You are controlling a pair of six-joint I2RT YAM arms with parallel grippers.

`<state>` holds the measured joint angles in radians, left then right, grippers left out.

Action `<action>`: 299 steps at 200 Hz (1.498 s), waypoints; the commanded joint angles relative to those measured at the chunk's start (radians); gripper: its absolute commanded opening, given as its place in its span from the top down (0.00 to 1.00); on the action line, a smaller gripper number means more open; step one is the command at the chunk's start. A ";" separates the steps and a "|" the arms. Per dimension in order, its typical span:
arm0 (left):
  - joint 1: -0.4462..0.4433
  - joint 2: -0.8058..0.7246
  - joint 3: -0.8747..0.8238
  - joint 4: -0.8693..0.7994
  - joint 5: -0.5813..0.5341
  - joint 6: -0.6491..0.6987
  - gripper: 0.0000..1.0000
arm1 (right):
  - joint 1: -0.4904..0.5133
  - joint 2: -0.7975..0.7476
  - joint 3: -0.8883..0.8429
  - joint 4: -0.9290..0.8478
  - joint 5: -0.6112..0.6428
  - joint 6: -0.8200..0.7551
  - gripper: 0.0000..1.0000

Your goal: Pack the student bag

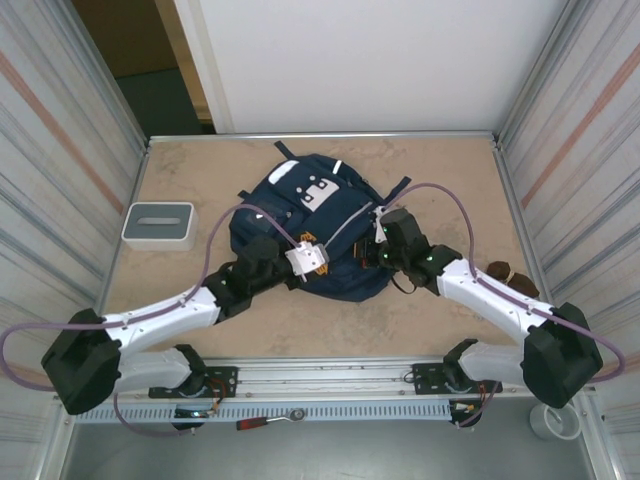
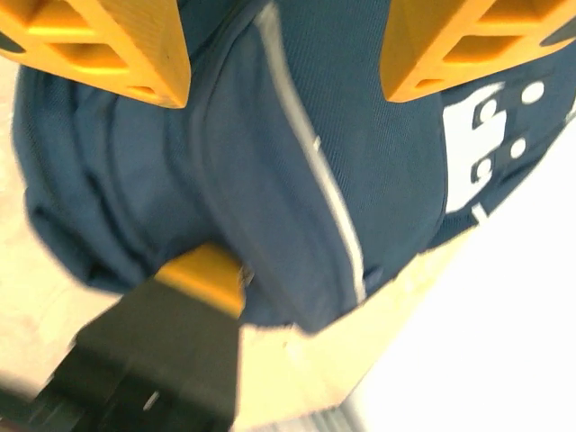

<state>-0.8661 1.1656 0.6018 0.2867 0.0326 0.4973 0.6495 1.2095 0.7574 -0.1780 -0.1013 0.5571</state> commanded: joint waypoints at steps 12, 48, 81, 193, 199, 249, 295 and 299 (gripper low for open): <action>-0.039 0.042 0.057 -0.035 -0.001 -0.052 0.37 | 0.062 -0.025 0.058 0.058 0.003 0.020 1.00; -0.040 0.155 0.102 -0.002 -0.048 -0.039 0.44 | 0.090 -0.042 0.046 0.066 0.011 0.024 1.00; -0.036 0.180 0.089 0.049 -0.079 -0.032 0.74 | 0.072 -0.043 0.002 0.055 0.044 0.012 1.00; 0.159 -0.068 -0.106 0.080 0.006 -0.136 0.85 | -0.246 0.099 0.037 0.033 -0.040 -0.039 1.00; 0.159 -0.076 -0.103 0.071 0.013 -0.137 0.76 | -0.232 0.098 0.043 0.034 -0.045 -0.037 1.00; 0.092 -0.067 0.019 -0.093 0.068 -0.127 0.40 | -0.128 0.023 0.040 0.051 -0.059 -0.005 1.00; 0.047 0.100 0.140 -0.127 0.107 -0.106 0.37 | -0.056 -0.048 0.036 0.052 -0.054 0.024 1.00; 0.043 0.115 0.149 -0.127 0.105 -0.104 0.37 | -0.050 -0.053 0.033 0.054 -0.052 0.026 1.00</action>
<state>-0.8040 1.2057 0.6865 0.2012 0.1127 0.3695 0.5671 1.2205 0.7742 -0.1497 -0.1505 0.5499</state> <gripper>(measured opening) 0.626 0.041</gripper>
